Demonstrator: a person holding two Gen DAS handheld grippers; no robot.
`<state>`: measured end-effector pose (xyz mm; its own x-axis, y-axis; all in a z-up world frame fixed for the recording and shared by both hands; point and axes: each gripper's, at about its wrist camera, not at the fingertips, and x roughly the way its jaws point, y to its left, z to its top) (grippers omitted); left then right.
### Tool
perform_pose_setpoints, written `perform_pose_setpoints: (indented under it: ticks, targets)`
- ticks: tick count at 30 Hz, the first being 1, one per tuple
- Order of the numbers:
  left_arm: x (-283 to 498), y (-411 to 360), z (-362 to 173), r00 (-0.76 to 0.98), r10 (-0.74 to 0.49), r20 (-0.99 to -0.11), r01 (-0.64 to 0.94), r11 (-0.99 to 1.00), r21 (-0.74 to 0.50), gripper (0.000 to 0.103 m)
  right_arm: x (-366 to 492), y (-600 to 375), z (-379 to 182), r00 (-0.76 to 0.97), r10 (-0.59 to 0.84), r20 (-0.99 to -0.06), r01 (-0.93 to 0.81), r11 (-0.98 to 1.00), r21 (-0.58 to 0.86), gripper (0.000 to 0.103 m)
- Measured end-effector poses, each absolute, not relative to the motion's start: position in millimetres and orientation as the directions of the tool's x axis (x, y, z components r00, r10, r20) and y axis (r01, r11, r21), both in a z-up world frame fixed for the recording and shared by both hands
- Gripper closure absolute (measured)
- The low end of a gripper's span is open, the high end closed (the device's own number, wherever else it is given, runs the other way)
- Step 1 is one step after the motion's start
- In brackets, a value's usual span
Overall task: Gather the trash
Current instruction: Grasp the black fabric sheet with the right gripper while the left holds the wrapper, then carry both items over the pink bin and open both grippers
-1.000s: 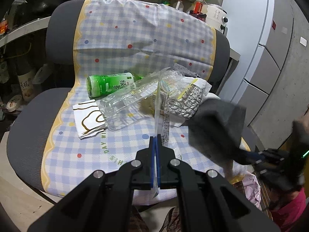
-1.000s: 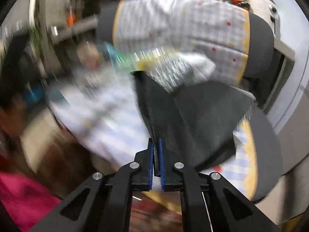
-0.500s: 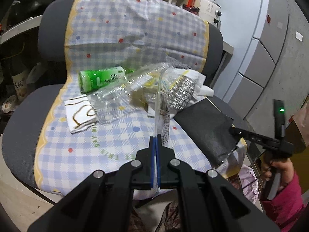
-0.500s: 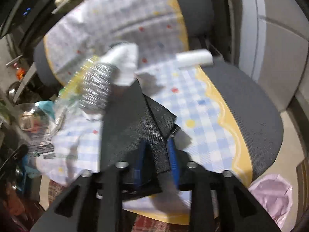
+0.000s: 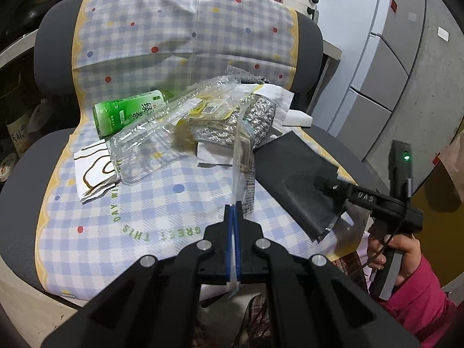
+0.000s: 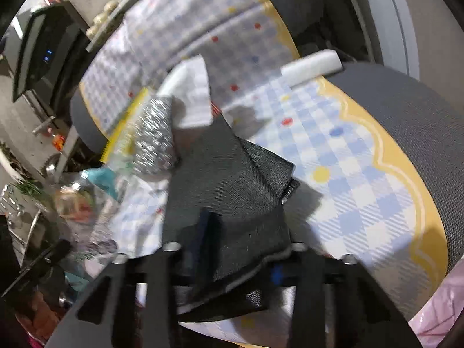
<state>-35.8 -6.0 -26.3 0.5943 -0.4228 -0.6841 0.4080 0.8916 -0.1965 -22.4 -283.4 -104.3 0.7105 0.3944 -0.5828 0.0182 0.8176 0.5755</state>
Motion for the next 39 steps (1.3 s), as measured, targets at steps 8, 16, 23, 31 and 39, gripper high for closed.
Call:
perform_pose_setpoints:
  ticks: [8,16,23,31,39]
  targets:
    - [-39.4,-35.5,-17.1,0.576,-0.481,-0.661,0.486,0.852,-0.197,0.103,-79.5,-306.0,-20.6,0.852,0.206,-0.481,0.037,0.894,0.447,0.1]
    - [-68.1,-110.5,4.3,0.502,-0.619,-0.604,0.674,0.718,-0.175,0.103,-160.0,-350.0,19.1,0.864,-0.026,-0.502,0.205,0.93,0.305,0.1]
    - [-97.5,-201.0,-7.2,0.312,-0.706,-0.636,0.821,0.537,-0.193,0.103,-224.9,-389.5,5.6,0.781,-0.253,-0.571,0.438,0.873,0.213,0.099]
    - [-133.6,-303.0,-61.2,0.144,-0.639,-0.756,0.904,0.395,-0.162,0.103,-273.2,-431.7,-33.5,0.682,-0.357,-0.639,0.606,0.765,0.22,0.099]
    - [-148.9,-363.9,-107.6,0.073,-0.575,-0.815,0.931,0.333,-0.152,0.103,-285.7,-453.4,-79.8,0.611,-0.347,-0.712,0.676,0.696,0.242,0.099]
